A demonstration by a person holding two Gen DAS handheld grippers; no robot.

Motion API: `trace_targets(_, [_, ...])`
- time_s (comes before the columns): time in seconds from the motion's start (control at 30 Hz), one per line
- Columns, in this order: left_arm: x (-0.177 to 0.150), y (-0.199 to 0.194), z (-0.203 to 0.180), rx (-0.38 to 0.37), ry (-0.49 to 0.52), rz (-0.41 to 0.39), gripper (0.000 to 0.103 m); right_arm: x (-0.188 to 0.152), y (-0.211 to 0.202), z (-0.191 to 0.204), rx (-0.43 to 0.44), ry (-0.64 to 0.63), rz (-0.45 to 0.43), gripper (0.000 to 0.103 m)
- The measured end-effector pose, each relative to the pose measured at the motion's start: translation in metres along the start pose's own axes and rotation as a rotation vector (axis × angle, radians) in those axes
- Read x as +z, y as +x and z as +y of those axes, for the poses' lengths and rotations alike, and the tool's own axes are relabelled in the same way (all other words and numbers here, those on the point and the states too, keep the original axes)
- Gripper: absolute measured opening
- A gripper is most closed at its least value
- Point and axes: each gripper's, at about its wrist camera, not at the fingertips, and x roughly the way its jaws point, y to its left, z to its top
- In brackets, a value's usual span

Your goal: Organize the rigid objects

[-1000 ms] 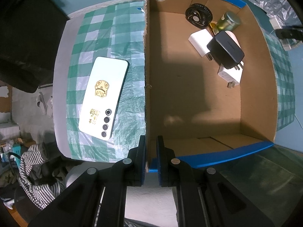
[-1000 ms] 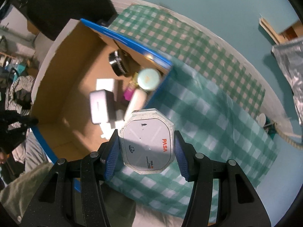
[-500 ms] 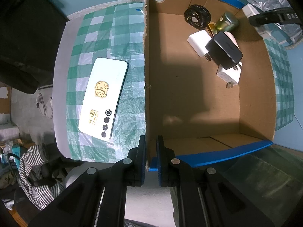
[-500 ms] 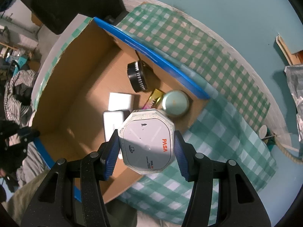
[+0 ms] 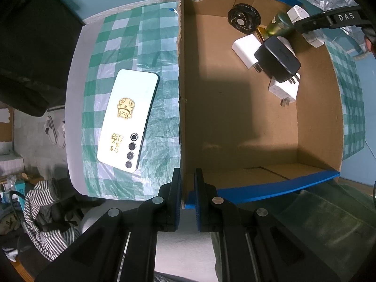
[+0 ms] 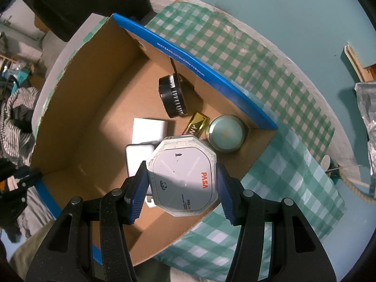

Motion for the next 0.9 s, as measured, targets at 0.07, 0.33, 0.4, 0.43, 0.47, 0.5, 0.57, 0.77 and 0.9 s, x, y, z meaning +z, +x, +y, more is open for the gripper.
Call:
trace_targets(0.07, [-0.001, 0.000, 0.000, 0.000, 0.000, -0.001, 0.008, -0.001, 0.000, -0.001, -0.006, 0.002, -0.006, 0.055])
trace_targets(0.33, [-0.003, -0.001, 0.000, 0.003, 0.008, -0.005, 0.008, -0.003, -0.016, -0.005, -0.004, 0.030, -0.047, 0.056])
trace_targets(0.4, [-0.002, -0.003, 0.000, 0.004, 0.008, -0.007, 0.009, -0.005, -0.021, -0.005, -0.001, 0.036, -0.058, 0.059])
trace_targets(0.43, [-0.002, -0.003, 0.000, 0.006, 0.009, -0.009, 0.009, -0.007, -0.024, -0.005, 0.001, 0.041, -0.066, 0.062])
trace_targets(0.47, [-0.001, -0.004, 0.000, 0.008, 0.010, -0.011, 0.009, -0.009, -0.027, -0.005, 0.001, 0.044, -0.072, 0.063])
trace_targets(0.5, [-0.001, -0.005, 0.001, 0.009, 0.010, -0.012, 0.009, -0.010, -0.030, -0.004, -0.001, 0.048, -0.082, 0.064])
trace_targets(0.57, [0.001, -0.006, 0.002, 0.013, 0.012, -0.016, 0.009, -0.015, -0.038, -0.004, 0.001, 0.062, -0.104, 0.064])
trace_targets(0.77, [0.006, -0.014, 0.004, 0.034, 0.012, -0.032, 0.011, -0.034, -0.066, -0.009, 0.000, 0.129, -0.171, 0.065])
trace_targets(0.9, [0.012, -0.027, 0.005, 0.050, -0.002, -0.057, 0.012, -0.051, -0.090, -0.016, -0.021, 0.181, -0.231, 0.067])
